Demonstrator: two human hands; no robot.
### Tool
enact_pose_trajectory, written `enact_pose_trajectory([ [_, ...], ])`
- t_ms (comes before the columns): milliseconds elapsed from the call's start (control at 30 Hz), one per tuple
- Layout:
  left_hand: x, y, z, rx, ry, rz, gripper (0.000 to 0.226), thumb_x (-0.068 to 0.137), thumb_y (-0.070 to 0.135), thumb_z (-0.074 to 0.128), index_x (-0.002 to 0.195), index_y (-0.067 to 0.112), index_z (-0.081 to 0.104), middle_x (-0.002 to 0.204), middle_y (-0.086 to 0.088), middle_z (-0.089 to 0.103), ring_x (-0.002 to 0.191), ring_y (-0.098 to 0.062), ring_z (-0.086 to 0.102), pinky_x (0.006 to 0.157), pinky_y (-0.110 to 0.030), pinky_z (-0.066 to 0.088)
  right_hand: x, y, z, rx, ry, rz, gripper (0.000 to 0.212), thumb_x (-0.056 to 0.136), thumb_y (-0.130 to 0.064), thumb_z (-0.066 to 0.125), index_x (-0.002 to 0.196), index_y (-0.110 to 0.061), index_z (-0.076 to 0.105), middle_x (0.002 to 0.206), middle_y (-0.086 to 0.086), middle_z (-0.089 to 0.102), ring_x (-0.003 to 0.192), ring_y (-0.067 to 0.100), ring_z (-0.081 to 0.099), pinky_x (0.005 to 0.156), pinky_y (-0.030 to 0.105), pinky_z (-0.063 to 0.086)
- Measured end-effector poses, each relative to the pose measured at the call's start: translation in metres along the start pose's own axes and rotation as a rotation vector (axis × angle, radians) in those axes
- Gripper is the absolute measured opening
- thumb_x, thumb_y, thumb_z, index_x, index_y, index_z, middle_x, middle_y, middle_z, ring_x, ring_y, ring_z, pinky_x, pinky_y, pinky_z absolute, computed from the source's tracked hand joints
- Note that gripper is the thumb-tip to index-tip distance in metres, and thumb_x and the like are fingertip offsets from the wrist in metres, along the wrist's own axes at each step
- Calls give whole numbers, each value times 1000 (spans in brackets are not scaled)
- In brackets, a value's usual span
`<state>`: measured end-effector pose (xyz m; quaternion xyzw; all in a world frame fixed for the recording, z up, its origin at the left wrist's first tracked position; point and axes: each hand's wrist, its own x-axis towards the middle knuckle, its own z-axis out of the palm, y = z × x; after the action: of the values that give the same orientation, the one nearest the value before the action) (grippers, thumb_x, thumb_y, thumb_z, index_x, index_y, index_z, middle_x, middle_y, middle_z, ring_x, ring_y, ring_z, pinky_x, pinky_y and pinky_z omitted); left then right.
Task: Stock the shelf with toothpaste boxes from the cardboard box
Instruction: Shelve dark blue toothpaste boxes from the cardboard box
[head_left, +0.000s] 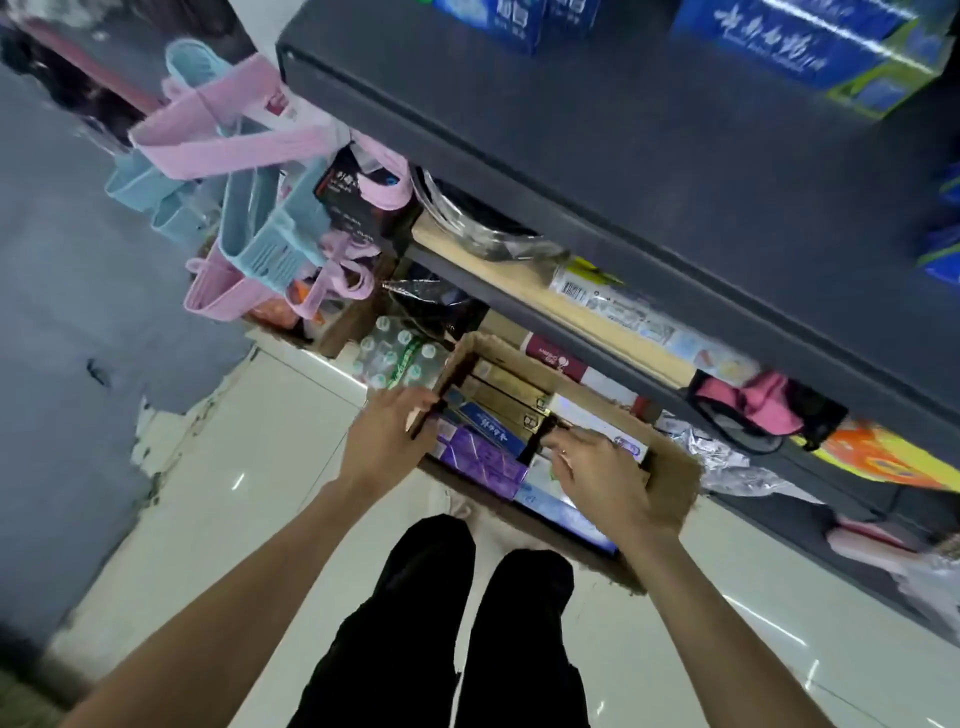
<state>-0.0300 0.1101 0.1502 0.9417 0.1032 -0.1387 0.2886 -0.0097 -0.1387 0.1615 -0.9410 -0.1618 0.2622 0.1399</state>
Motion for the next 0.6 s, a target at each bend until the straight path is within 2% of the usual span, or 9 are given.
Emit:
enact_pose_trajectory([
  [100, 5, -45, 33, 41, -43, -135, 44, 84, 24, 65, 126, 18, 55, 122, -2, 57, 113, -26, 48, 90, -34, 41, 30, 10, 56, 9, -150, 49, 38, 93, -29, 55, 130, -19, 54, 127, 4, 57, 117, 26, 52, 92, 33, 43],
  [167, 10, -68, 52, 25, -76, -205, 50, 85, 29, 63, 133, 20, 49, 127, -1, 54, 115, -23, 48, 93, -34, 42, 51, 10, 93, -4, -218, 52, 52, 90, -33, 59, 138, -18, 44, 135, 6, 49, 123, 28, 45, 99, 35, 39],
  [267, 18, -90, 76, -21, -109, -222, 49, 86, 29, 60, 133, 23, 48, 126, 1, 54, 114, -21, 50, 92, -34, 43, 79, 3, 142, -69, -273, 14, 65, 87, -38, 62, 144, -21, 34, 143, 7, 39, 132, 28, 34, 106, 38, 31],
  [400, 22, -110, 97, -94, -122, -174, 40, 87, 23, 59, 126, 24, 54, 114, 5, 59, 105, -16, 54, 83, -29, 43, 111, -6, 196, -183, -337, -49, 84, 82, -48, 64, 149, -23, 20, 144, 10, 34, 134, 31, 29, 107, 43, 28],
  [533, 20, -120, 107, -129, -81, -98, 34, 87, 18, 60, 120, 23, 59, 104, 7, 59, 89, -9, 55, 76, -19, 39, 131, -8, 231, -292, -353, -54, 98, 77, -53, 67, 150, -21, 9, 142, 13, 38, 125, 34, 42, 99, 43, 37],
  [600, 19, -121, 108, -155, -70, -91, 32, 87, 17, 60, 119, 22, 60, 103, 8, 59, 88, -8, 55, 76, -18, 38, 137, -9, 235, -239, -373, -31, 103, 75, -50, 71, 150, -21, 6, 141, 14, 40, 123, 35, 46, 93, 43, 42],
])
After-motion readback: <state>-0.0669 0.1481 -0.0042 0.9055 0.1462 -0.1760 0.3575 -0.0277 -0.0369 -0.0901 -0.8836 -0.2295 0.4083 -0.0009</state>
